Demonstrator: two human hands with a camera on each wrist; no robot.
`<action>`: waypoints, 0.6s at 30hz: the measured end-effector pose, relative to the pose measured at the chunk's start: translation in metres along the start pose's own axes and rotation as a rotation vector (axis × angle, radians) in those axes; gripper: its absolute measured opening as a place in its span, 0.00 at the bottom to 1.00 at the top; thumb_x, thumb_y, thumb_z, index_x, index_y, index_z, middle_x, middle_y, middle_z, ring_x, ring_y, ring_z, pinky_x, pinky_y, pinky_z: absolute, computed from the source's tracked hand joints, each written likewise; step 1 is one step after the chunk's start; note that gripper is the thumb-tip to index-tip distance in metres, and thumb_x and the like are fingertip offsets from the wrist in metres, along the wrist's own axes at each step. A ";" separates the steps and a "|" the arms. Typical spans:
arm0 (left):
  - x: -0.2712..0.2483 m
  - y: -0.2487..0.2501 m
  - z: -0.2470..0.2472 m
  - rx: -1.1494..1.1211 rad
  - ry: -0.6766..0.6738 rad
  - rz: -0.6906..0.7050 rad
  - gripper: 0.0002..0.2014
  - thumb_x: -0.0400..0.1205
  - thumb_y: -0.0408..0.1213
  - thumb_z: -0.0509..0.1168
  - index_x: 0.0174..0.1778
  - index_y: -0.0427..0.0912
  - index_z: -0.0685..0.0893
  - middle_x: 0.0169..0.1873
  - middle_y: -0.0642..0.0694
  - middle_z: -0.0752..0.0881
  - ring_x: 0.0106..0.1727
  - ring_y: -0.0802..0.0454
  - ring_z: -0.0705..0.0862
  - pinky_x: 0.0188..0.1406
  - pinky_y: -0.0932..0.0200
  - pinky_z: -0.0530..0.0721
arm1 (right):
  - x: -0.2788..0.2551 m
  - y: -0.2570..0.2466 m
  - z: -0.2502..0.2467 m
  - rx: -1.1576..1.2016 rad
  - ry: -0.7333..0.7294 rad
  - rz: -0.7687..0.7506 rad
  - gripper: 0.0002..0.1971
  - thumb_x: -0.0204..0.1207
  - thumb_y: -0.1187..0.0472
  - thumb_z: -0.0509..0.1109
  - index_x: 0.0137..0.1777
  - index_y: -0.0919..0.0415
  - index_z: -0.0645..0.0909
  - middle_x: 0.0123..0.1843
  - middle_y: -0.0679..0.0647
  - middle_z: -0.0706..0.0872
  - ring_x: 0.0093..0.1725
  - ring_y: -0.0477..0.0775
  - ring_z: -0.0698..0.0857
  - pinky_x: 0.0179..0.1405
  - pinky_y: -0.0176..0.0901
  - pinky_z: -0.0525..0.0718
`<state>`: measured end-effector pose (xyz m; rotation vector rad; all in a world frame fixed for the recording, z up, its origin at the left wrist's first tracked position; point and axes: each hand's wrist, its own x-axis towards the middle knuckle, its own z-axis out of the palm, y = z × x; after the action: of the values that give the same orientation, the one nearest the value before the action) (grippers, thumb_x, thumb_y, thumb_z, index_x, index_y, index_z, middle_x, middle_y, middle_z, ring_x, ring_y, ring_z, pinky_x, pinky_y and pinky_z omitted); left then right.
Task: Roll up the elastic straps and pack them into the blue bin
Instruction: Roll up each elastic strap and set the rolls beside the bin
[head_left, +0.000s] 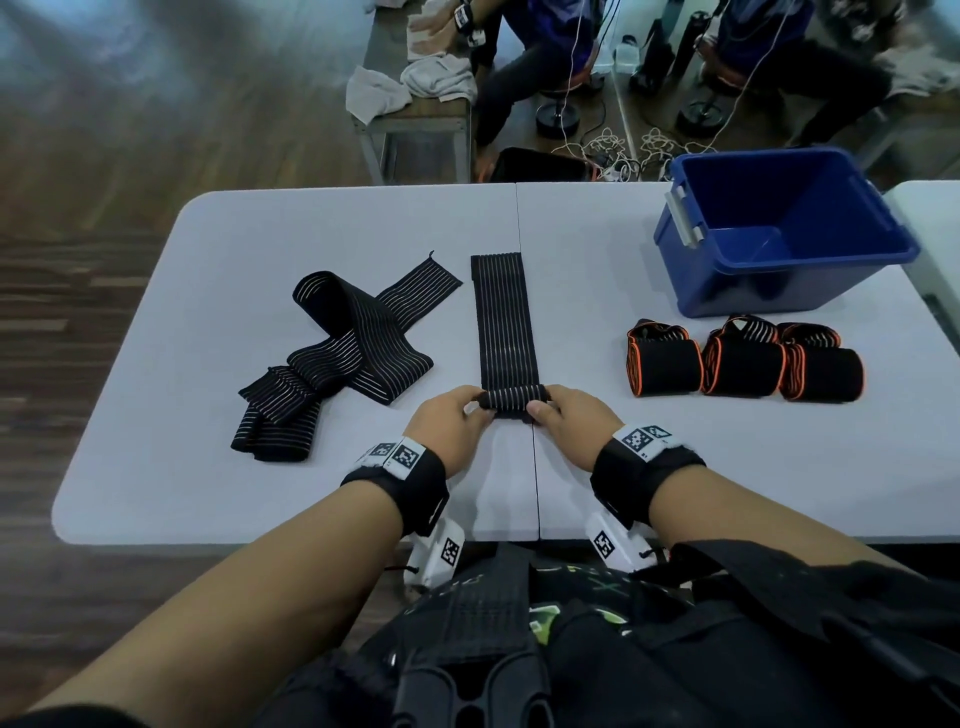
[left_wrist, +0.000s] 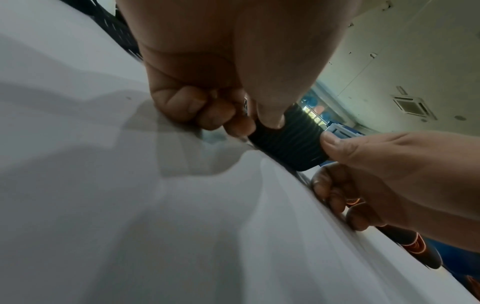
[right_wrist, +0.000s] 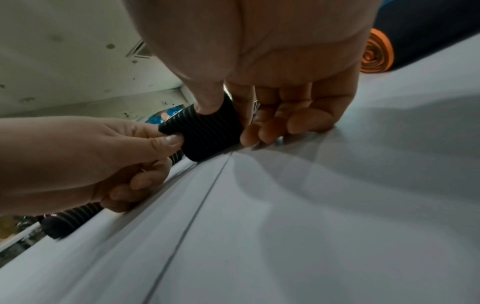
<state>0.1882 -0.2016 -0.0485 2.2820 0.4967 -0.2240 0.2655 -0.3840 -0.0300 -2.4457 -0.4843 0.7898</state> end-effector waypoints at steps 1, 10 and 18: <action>0.001 0.002 0.001 -0.001 -0.011 -0.008 0.11 0.86 0.49 0.63 0.56 0.50 0.87 0.33 0.52 0.85 0.39 0.50 0.84 0.40 0.54 0.79 | 0.001 0.001 0.000 0.013 0.006 0.016 0.15 0.87 0.48 0.58 0.53 0.58 0.80 0.46 0.55 0.86 0.48 0.59 0.84 0.45 0.48 0.78; -0.004 0.020 0.006 0.198 -0.127 -0.117 0.24 0.91 0.53 0.52 0.35 0.42 0.76 0.33 0.45 0.81 0.38 0.45 0.79 0.40 0.53 0.73 | 0.002 0.000 0.001 -0.011 0.020 0.204 0.25 0.84 0.47 0.64 0.40 0.70 0.86 0.42 0.65 0.91 0.38 0.62 0.85 0.43 0.48 0.82; -0.003 0.024 0.008 0.326 0.008 -0.161 0.20 0.85 0.56 0.63 0.44 0.40 0.80 0.41 0.41 0.88 0.42 0.43 0.82 0.39 0.54 0.76 | 0.005 -0.003 0.005 -0.049 0.045 0.272 0.25 0.80 0.44 0.68 0.33 0.66 0.83 0.35 0.59 0.89 0.38 0.61 0.86 0.37 0.44 0.80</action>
<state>0.1954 -0.2231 -0.0373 2.5607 0.6908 -0.4015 0.2658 -0.3778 -0.0341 -2.6035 -0.1565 0.8363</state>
